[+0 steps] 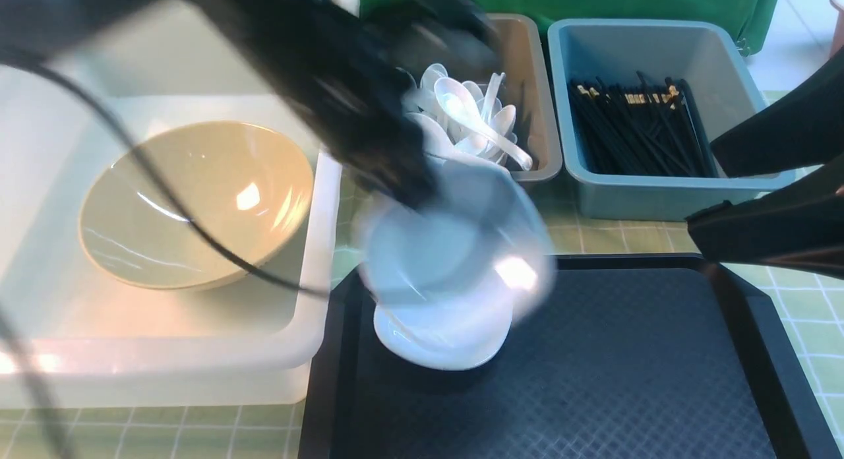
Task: On green table put chopsticks spoon bowls plates into blue grey white boxes.
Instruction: 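Place the white bowl into the white bin with the other dishes with the left gripper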
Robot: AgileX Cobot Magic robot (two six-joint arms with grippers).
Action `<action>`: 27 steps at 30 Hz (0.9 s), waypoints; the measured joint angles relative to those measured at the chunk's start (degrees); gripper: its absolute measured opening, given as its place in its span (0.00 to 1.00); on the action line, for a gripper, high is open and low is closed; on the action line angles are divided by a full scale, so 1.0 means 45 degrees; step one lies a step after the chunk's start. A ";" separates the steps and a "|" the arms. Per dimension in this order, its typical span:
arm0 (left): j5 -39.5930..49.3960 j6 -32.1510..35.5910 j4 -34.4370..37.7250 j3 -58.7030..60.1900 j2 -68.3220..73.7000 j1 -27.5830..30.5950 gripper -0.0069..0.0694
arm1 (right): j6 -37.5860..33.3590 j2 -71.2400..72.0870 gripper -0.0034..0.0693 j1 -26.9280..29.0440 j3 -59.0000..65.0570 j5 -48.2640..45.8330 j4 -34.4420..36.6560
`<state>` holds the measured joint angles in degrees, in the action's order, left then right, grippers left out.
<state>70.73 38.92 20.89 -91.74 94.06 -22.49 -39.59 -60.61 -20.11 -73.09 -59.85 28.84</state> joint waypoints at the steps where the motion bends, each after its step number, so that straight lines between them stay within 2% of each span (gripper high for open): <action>1: 0.0013 -0.0405 -0.0076 0.0000 -0.0258 0.0828 0.11 | -0.0010 0.0000 0.72 0.0000 0.0000 0.0000 0.0030; 2: 0.0013 -0.0623 -0.0080 0.0000 -0.0398 0.1364 0.11 | -0.0010 0.0000 0.72 0.0000 0.0000 0.0017 0.0050; 3: 0.0022 -0.1073 -0.0080 0.0000 -0.0672 0.2950 0.11 | -0.0010 0.0000 0.72 0.0000 0.0000 0.0045 0.0120; 4: 0.0022 -0.1221 -0.0068 0.0000 -0.0772 0.3590 0.11 | -0.0010 0.0000 0.72 0.0000 0.0000 0.0058 0.0151; 7: 0.0022 -0.1883 0.0286 0.0000 -0.0956 0.7302 0.11 | -0.0045 0.0000 0.72 0.0000 0.0000 0.0077 0.0213; 8: 0.0022 -0.2011 0.0461 0.0000 -0.0936 0.8016 0.11 | -0.0056 0.0000 0.72 0.0000 0.0000 0.0077 0.0213; 9: 0.0009 -0.2321 0.0720 0.0039 -0.0894 0.9435 0.11 | -0.0056 0.0000 0.72 0.0000 0.0000 0.0077 0.0213; 10: -0.0004 -0.2415 0.0867 0.0056 -0.0883 0.9898 0.11 | -0.0056 0.0000 0.72 0.0000 0.0000 0.0077 0.0213; 11: -0.0057 -0.2690 0.1130 0.0164 -0.0837 1.1396 0.11 | -0.0056 0.0000 0.72 0.0000 0.0000 0.0077 0.0213; 13: -0.0106 -0.3014 0.1227 0.0496 -0.0836 1.3270 0.11 | -0.0056 0.0000 0.72 0.0000 0.0000 0.0087 0.0213; 14: -0.0106 -0.3016 0.1227 0.0524 -0.0836 1.3407 0.11 | -0.0073 0.0000 0.72 0.0000 0.0000 0.0087 0.0213; 15: -0.0106 -0.3128 0.1227 0.0729 -0.0836 1.4156 0.11 | -0.0122 0.0000 0.72 0.0000 0.0000 0.0152 0.0225; 18: -0.0240 -0.3141 0.1214 0.1282 -0.0836 1.4707 0.11 | -0.0153 0.0000 0.72 0.0000 0.0000 0.0358 0.0242; 23: -0.0551 -0.3188 0.0837 0.1797 -0.0634 1.4260 0.11 | -0.0153 0.0000 0.72 0.0000 0.0000 0.0551 0.0240; 25: -0.0710 -0.3492 -0.0313 0.1838 -0.0313 1.3636 0.11 | -0.0158 0.0000 0.72 0.0000 0.0000 0.0551 0.0251; 26: -0.0748 -0.3552 -0.0313 0.1838 -0.0286 1.3521 0.11 | -0.0158 0.0000 0.72 0.0000 0.0000 0.0551 0.0251; 27: -0.0803 -0.3894 -0.1131 0.1838 -0.0073 1.3053 0.11 | -0.0168 0.0000 0.72 0.0000 0.0000 0.0551 0.0251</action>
<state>67.12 21.40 15.80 -83.47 93.74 36.25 -40.35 -60.61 -20.11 -73.09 -57.37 29.97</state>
